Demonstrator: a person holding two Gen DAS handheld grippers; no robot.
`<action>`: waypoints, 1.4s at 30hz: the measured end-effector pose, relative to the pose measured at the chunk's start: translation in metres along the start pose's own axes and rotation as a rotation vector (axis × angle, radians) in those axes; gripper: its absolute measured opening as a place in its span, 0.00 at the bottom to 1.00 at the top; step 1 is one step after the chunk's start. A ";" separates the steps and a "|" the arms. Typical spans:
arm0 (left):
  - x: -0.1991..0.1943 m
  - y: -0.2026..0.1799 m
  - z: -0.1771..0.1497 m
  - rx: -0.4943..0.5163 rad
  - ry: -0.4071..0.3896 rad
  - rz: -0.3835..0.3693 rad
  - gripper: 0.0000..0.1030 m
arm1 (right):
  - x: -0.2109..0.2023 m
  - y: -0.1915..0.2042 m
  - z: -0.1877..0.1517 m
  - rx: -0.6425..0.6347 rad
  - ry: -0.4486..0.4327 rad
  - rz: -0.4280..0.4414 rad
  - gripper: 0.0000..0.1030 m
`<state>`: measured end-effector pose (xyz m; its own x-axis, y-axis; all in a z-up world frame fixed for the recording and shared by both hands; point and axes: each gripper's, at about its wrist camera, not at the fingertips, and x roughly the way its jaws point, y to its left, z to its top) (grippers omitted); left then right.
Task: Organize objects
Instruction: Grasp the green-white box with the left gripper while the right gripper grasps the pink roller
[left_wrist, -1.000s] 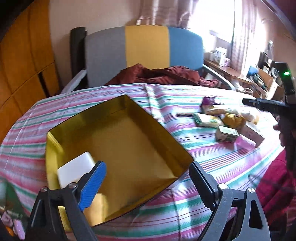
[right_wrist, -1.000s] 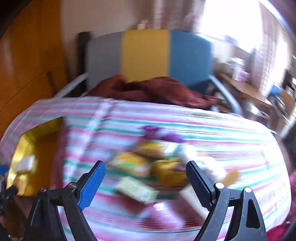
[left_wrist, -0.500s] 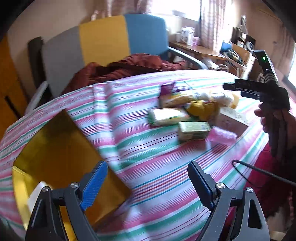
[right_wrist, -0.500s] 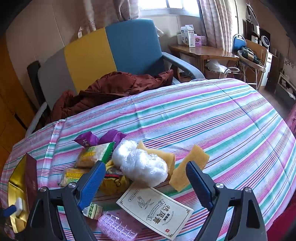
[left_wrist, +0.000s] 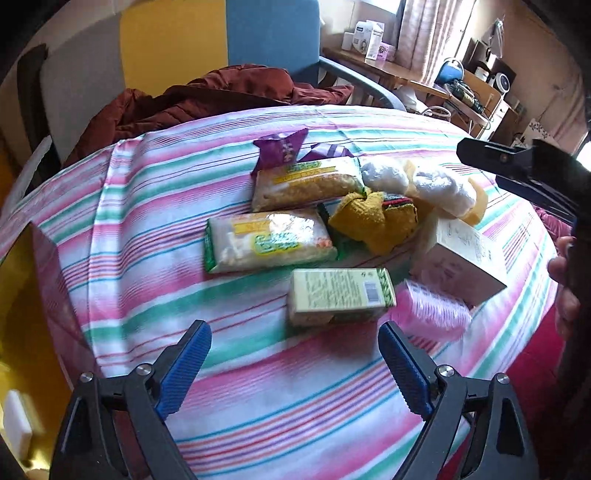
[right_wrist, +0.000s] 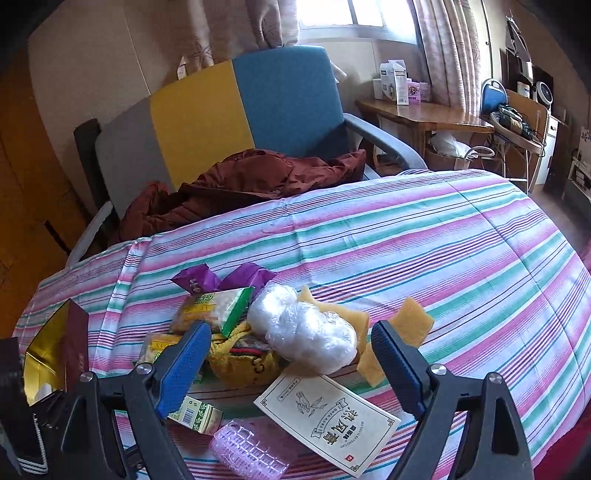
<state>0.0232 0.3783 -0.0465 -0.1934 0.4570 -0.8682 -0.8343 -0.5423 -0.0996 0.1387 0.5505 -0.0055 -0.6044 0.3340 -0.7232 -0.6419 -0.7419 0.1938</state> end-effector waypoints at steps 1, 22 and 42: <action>0.003 -0.005 0.003 0.014 0.001 0.002 0.92 | 0.000 0.000 0.000 0.001 0.000 0.001 0.88; 0.050 -0.011 0.022 0.001 0.052 -0.014 0.73 | 0.005 0.000 0.000 -0.004 0.021 0.013 0.88; -0.027 0.017 -0.046 0.021 -0.082 -0.051 0.73 | -0.011 0.037 -0.072 0.019 0.249 0.016 0.86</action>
<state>0.0380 0.3242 -0.0477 -0.1918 0.5401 -0.8194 -0.8543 -0.5028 -0.1315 0.1553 0.4775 -0.0380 -0.4808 0.1668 -0.8608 -0.6434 -0.7340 0.2172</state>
